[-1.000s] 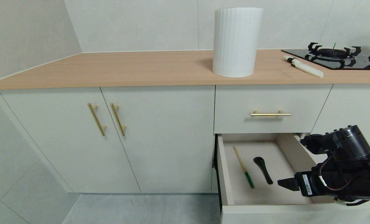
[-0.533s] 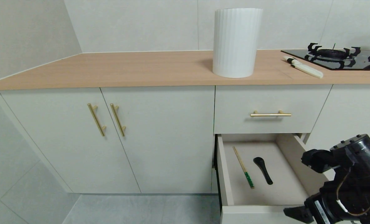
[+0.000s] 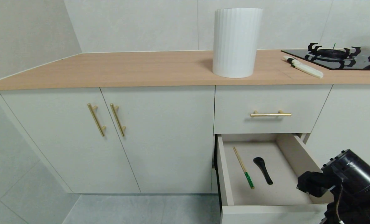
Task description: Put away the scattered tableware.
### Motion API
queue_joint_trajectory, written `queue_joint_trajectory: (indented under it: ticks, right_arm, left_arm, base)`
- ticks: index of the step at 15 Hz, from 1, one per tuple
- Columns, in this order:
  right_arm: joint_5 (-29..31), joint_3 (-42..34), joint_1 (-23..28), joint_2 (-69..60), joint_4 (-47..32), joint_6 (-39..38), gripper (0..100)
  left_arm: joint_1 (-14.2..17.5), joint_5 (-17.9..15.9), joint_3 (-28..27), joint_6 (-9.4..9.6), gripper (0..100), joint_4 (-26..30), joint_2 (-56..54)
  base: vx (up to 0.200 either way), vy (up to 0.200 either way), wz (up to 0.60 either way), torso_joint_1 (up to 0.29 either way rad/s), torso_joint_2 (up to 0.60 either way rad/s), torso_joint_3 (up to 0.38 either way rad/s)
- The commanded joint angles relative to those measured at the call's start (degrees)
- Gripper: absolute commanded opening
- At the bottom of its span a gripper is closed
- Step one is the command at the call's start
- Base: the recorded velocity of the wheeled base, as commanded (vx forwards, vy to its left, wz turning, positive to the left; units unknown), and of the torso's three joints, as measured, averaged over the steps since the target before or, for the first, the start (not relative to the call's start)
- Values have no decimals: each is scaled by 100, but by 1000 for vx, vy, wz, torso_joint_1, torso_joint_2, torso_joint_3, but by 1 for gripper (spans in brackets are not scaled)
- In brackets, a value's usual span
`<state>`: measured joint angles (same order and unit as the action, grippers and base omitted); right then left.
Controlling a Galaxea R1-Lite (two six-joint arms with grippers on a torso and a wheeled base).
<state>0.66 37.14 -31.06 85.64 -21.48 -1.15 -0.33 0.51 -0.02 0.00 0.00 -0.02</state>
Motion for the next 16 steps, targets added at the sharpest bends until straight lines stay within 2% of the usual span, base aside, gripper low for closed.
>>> queue_joint_trajectory:
  ticks: [1, 5, 10, 16]
  right_arm:
    - [48, 30, -5, 594, 21, -52, 100]
    - [558, 390, -5, 1201, 21, -870, 100]
    - [734, 671, 12, 1500, 100, -1353, 100]
    - [1129, 680, 39, 1816, 1032, -1854, 100]
  left_arm:
    - [-2, 2, 2, 0, 100, 0, 2]
    - [-2, 2, 2, 0, 100, 0, 2]
    - [-2, 2, 2, 0, 100, 0, 2]
    - [-2, 2, 2, 0, 100, 0, 2]
  base:
    - [0, 0, 0, 0, 0, 0]
    - [0, 0, 0, 0, 0, 0]
    - [0, 0, 0, 0, 0, 0]
    - [0, 0, 0, 0, 0, 0]
